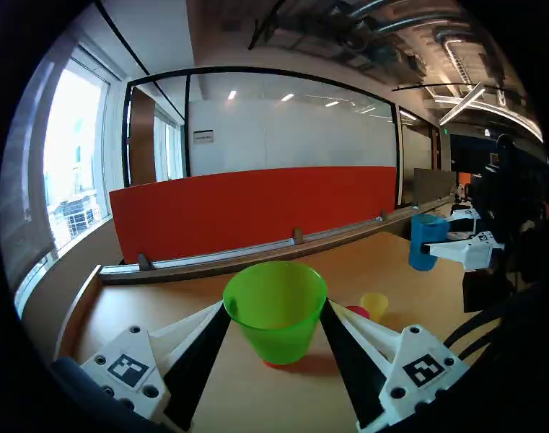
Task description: Pour water
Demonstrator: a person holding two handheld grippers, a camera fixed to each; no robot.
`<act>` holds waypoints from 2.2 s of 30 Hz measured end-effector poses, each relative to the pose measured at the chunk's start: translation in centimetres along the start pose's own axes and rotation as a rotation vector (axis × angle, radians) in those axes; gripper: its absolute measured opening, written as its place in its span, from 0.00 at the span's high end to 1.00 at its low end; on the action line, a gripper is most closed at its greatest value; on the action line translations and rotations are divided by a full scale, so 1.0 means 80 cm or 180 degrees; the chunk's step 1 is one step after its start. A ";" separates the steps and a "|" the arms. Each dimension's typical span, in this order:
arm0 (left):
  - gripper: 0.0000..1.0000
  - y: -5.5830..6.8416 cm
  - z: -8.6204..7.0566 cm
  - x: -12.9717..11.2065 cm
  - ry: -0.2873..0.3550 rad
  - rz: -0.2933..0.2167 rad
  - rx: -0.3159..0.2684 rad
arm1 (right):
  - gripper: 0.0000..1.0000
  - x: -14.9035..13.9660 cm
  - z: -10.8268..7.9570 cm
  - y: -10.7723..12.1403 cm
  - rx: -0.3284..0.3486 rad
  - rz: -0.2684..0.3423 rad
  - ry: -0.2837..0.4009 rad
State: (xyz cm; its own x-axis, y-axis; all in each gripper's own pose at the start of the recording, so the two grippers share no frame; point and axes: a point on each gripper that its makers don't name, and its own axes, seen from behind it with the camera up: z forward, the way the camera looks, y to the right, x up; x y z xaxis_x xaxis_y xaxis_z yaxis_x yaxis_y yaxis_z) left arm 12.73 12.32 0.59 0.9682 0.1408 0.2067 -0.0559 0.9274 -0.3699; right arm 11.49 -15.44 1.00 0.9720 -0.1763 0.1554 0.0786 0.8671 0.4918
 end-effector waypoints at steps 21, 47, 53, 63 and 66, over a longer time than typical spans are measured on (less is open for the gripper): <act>0.14 0.010 0.000 0.012 0.0036 0.0015 -0.0073 | 0.11 0.065 0.002 0.004 0.0011 -0.0015 0.0319; 0.14 0.046 0.000 0.024 -0.0106 0.0179 -0.0376 | 0.11 0.096 0.001 -0.007 0.0150 -0.0083 0.0396; 0.14 0.059 -0.002 0.025 -0.0157 0.0197 -0.0473 | 0.11 0.097 0.000 -0.015 0.0229 -0.0149 0.0379; 0.14 0.076 -0.005 0.029 -0.0173 0.0170 -0.0574 | 0.11 0.108 0.004 -0.031 0.0378 -0.0308 0.0386; 0.14 0.082 -0.006 0.032 -0.0171 0.0162 -0.0604 | 0.11 0.113 0.005 -0.034 0.0416 -0.0355 0.0403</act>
State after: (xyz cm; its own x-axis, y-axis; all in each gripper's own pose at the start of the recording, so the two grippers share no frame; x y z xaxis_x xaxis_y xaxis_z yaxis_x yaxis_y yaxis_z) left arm 14.94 18.56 -1.75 0.9507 0.2087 0.2294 -0.0525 0.8374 -0.5441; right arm 19.97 -19.57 1.46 0.9796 -0.2007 -0.0109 0.1658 0.7763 0.6081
